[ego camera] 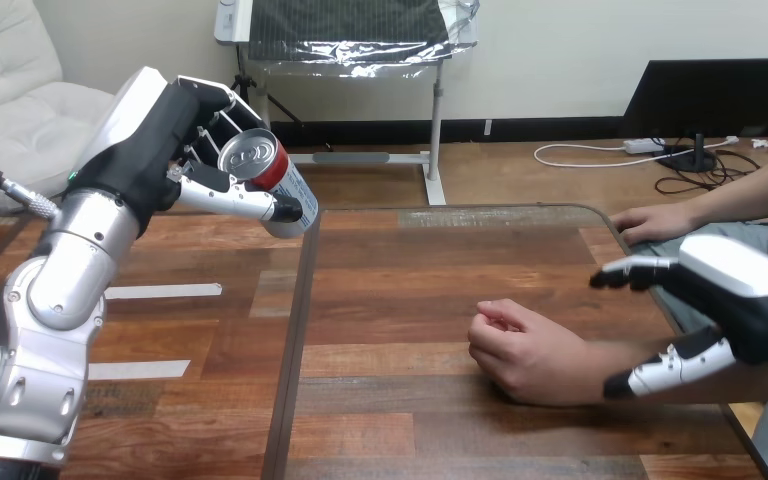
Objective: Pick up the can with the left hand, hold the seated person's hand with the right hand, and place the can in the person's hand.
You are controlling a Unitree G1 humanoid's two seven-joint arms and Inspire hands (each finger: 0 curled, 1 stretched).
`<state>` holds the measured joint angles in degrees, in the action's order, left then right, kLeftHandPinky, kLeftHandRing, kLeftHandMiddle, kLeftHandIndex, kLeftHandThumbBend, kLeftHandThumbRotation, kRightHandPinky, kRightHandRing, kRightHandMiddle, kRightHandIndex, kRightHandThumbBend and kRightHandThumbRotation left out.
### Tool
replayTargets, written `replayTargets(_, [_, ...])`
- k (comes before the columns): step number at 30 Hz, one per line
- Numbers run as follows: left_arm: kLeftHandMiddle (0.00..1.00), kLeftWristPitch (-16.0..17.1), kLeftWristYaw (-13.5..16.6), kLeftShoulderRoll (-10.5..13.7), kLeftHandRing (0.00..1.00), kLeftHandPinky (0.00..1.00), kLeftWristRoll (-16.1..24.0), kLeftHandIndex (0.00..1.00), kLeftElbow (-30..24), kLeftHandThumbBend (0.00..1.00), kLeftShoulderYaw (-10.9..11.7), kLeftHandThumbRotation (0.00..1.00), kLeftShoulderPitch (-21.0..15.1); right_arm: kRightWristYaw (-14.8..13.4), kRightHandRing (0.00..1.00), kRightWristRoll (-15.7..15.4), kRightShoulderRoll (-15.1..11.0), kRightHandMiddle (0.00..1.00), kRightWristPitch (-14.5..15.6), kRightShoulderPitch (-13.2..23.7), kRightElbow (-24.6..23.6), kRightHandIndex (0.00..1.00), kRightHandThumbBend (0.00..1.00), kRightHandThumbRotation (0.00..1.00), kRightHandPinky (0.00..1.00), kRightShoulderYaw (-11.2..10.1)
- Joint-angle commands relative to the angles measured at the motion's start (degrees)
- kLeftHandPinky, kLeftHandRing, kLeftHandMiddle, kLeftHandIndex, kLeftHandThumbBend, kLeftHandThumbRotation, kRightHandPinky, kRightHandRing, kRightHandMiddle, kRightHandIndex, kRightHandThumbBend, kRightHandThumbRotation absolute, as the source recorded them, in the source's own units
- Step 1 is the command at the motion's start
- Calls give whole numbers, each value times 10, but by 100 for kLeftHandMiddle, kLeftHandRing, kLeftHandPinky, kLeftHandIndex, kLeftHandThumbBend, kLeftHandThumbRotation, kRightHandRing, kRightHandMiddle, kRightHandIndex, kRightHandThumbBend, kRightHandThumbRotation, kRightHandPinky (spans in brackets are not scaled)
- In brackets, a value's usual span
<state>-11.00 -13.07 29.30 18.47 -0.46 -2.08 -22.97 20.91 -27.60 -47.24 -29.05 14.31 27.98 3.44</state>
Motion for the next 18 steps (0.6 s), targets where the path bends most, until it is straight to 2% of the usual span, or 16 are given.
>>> replayTargets(1, [37, 5, 3, 8, 31, 25, -1, 41, -19, 73, 14, 0, -38, 4, 85, -2, -18, 86, -7, 48, -2, 85, 100, 41, 86, 8])
replayTargets(11, [38, -3, 0, 8, 33, 26, 1, 41, -19, 73, 14, 0, -38, 26, 85, -2, -19, 87, 2, 46, -4, 86, 100, 35, 86, 20])
replayTargets(18, [38, 6, 3, 4, 33, 26, -6, 41, -17, 73, 18, 0, -37, 51, 86, 0, -16, 87, 11, 45, -5, 87, 100, 32, 87, 28])
